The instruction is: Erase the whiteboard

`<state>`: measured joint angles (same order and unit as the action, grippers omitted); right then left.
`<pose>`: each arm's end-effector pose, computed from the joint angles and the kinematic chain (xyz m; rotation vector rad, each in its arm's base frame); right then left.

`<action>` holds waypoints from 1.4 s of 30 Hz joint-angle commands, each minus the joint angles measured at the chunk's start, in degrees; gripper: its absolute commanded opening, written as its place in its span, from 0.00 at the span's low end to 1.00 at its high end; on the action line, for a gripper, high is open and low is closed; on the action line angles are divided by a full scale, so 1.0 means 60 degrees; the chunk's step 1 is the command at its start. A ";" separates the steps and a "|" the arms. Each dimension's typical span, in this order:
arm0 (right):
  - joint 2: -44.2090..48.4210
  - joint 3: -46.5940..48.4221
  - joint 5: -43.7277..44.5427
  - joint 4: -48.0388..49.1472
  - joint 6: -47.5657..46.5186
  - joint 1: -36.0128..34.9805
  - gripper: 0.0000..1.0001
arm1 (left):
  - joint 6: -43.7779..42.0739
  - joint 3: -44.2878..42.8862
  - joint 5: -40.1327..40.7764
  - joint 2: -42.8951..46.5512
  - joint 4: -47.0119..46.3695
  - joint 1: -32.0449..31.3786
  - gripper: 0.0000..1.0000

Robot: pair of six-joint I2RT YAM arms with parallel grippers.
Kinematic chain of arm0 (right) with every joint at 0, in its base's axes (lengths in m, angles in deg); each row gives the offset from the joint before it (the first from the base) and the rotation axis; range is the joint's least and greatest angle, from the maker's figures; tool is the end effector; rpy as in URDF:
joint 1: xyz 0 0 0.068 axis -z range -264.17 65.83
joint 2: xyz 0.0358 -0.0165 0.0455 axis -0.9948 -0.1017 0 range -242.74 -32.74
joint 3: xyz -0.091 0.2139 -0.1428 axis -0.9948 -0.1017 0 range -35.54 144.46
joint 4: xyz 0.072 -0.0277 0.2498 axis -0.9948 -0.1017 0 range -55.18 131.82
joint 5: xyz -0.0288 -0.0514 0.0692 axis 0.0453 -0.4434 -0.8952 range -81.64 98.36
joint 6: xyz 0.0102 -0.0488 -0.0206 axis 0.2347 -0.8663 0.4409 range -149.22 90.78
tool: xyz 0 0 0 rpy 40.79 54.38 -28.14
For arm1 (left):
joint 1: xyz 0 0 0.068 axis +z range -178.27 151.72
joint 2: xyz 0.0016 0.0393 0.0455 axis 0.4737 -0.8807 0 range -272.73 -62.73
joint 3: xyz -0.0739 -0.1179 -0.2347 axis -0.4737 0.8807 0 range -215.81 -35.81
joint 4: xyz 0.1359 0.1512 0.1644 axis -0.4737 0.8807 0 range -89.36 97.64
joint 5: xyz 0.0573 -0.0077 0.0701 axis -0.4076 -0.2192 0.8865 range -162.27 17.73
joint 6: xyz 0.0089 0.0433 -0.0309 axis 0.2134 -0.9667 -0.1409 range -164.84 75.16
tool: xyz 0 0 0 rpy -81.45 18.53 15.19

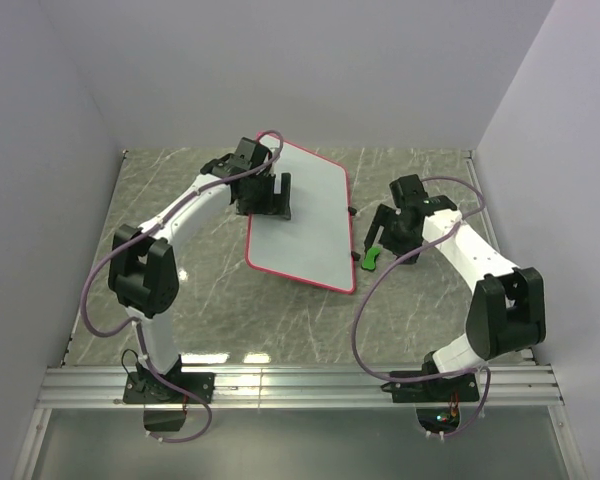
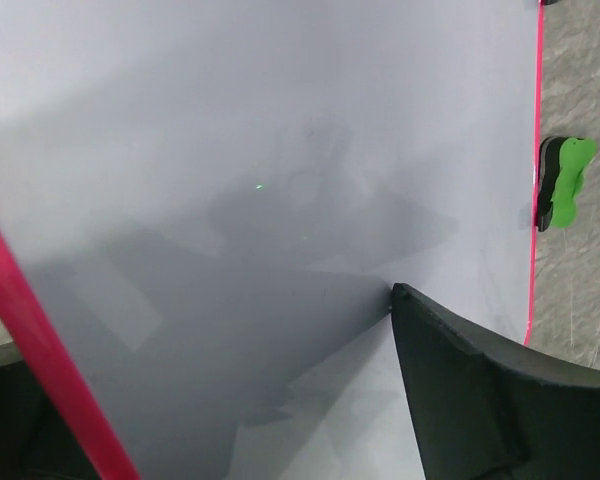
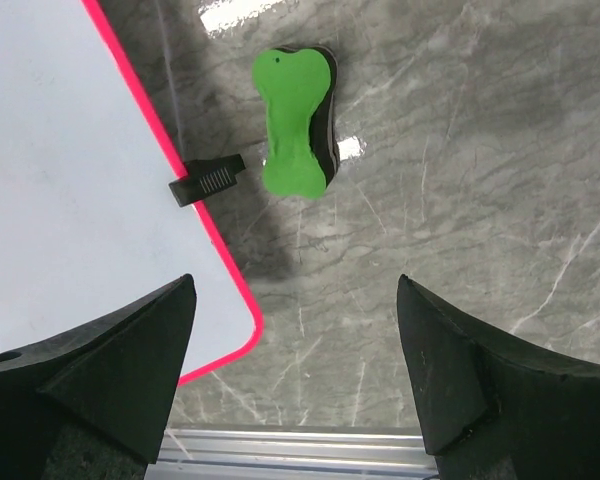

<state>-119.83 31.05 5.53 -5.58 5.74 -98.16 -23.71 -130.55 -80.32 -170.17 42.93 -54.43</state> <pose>0.2890 0.0739 0.2461 0.4954 2.7521 0.2890 0.3693 -0.1870 0.2806 0.1712 2.5876 -0.4952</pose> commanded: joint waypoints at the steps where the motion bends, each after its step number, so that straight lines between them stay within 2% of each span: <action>1: 0.0481 -0.0111 -0.0056 0.0209 -0.0231 -0.0040 0.88 | 0.0199 -0.0147 0.0639 0.0591 0.0584 -0.0109 0.93; 16: 0.0964 0.0020 -0.0319 0.0312 -0.0421 -0.0025 0.88 | 0.0288 -0.2476 0.2117 0.1265 0.1976 -0.0109 0.99; 22: 0.2674 0.0766 -0.0829 0.0925 -0.0904 -0.0040 0.90 | 0.0551 -0.2229 0.3041 0.2391 0.1991 0.0197 0.99; 25: 0.3408 0.1336 -0.0862 0.0811 -0.0804 -0.0113 0.90 | 0.1135 -0.1571 0.4195 0.3489 0.1495 0.0388 1.00; 28: 0.4489 0.1470 -0.1051 0.0765 -0.0422 -0.0099 0.93 | 0.2409 0.0169 0.5486 0.5274 0.0342 0.0724 0.99; 30: 0.5441 0.1369 -0.1270 0.1305 -0.0188 -0.0098 0.95 | 0.3009 0.2536 0.5299 0.6798 -0.0930 0.1090 0.99; 31: 0.5723 0.1310 -0.1141 0.1525 -0.0057 -0.0098 0.95 | 0.3157 0.2548 0.5297 0.7267 -0.1301 0.1165 0.99; 32: 0.5972 0.1222 -0.0893 0.1817 0.0162 -0.0127 0.95 | 0.3246 0.3534 0.5399 0.8084 -0.1682 0.1180 0.99; 33: 0.6207 0.1149 0.0052 0.1864 0.0484 -0.0099 0.95 | 0.3435 0.3979 0.5531 0.8425 -0.2005 0.1180 0.99; 35: 0.6997 0.0594 0.0456 0.2169 0.0912 -0.0113 0.96 | 0.3612 0.4944 0.6145 0.9215 -0.2561 0.1209 1.00; 38: 0.8301 -0.0533 0.0457 0.3107 0.0384 -0.0128 1.00 | 0.3613 0.5462 0.6425 0.9557 -0.2726 0.1209 0.99; 42: 0.9226 -0.1064 0.0721 0.3125 0.0385 -0.0128 1.00 | 0.3569 0.5214 0.6440 0.9147 -0.2170 0.1224 0.99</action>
<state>-65.45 26.26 7.34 9.37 8.01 -98.65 -3.41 -98.75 -43.78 -113.41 32.26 -47.19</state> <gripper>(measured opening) 0.994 0.995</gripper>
